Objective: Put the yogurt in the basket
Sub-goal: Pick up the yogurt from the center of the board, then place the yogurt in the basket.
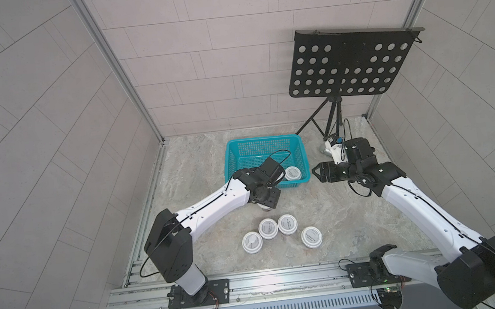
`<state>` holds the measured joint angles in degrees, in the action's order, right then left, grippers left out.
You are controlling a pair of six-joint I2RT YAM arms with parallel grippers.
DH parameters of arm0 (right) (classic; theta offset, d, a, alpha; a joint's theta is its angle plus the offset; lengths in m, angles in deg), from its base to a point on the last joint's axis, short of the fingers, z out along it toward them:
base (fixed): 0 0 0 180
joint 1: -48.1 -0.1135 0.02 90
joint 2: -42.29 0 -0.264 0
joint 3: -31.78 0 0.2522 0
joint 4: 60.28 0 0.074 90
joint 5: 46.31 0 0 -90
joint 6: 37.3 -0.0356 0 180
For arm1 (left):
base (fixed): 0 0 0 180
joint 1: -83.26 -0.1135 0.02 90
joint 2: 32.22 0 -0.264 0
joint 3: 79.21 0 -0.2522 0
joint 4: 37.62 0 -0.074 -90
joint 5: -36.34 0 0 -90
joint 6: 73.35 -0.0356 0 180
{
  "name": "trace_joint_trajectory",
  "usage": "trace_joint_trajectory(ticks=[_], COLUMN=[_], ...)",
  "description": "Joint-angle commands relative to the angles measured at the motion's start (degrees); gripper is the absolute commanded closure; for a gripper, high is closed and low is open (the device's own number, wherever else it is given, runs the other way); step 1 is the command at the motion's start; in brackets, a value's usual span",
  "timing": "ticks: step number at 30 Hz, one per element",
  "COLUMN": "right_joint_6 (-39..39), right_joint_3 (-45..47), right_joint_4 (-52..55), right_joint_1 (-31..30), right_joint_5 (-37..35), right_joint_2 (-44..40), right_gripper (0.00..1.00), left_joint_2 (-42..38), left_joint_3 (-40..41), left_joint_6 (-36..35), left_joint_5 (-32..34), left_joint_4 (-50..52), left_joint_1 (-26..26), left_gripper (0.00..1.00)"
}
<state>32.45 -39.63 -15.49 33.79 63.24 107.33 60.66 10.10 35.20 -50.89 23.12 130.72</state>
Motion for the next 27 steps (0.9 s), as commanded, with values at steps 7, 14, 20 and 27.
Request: trace_joint_trajectory(ticks=[7,14,20,27], right_joint_6=[-0.38,-0.43,-0.58,-0.82], right_joint_3=[0.96,1.08,1.19,1.4], right_joint_4=[-0.18,-0.27,-0.35,-0.48], right_joint_1=[0.15,0.15,0.15,0.15], right_joint_5=[0.21,0.28,0.33,0.5], right_joint_2=[0.09,0.16,0.09,-0.08], right_gripper=[0.19,0.19,0.19,0.19], left_joint_2=[-5.86,-9.13,-9.83,-6.42], left_joint_3=[-5.54,-6.43,-5.42,-6.69], left_joint_6=[-2.52,-2.18,-0.96,-0.69], left_joint_5=[-2.46,-2.95,2.74,7.38], left_joint_4=[3.95,1.44,-2.83,-4.18], left_joint_1=[-3.6,-9.48,-13.77,-15.53], left_gripper=[0.3,0.29,0.28,0.28])
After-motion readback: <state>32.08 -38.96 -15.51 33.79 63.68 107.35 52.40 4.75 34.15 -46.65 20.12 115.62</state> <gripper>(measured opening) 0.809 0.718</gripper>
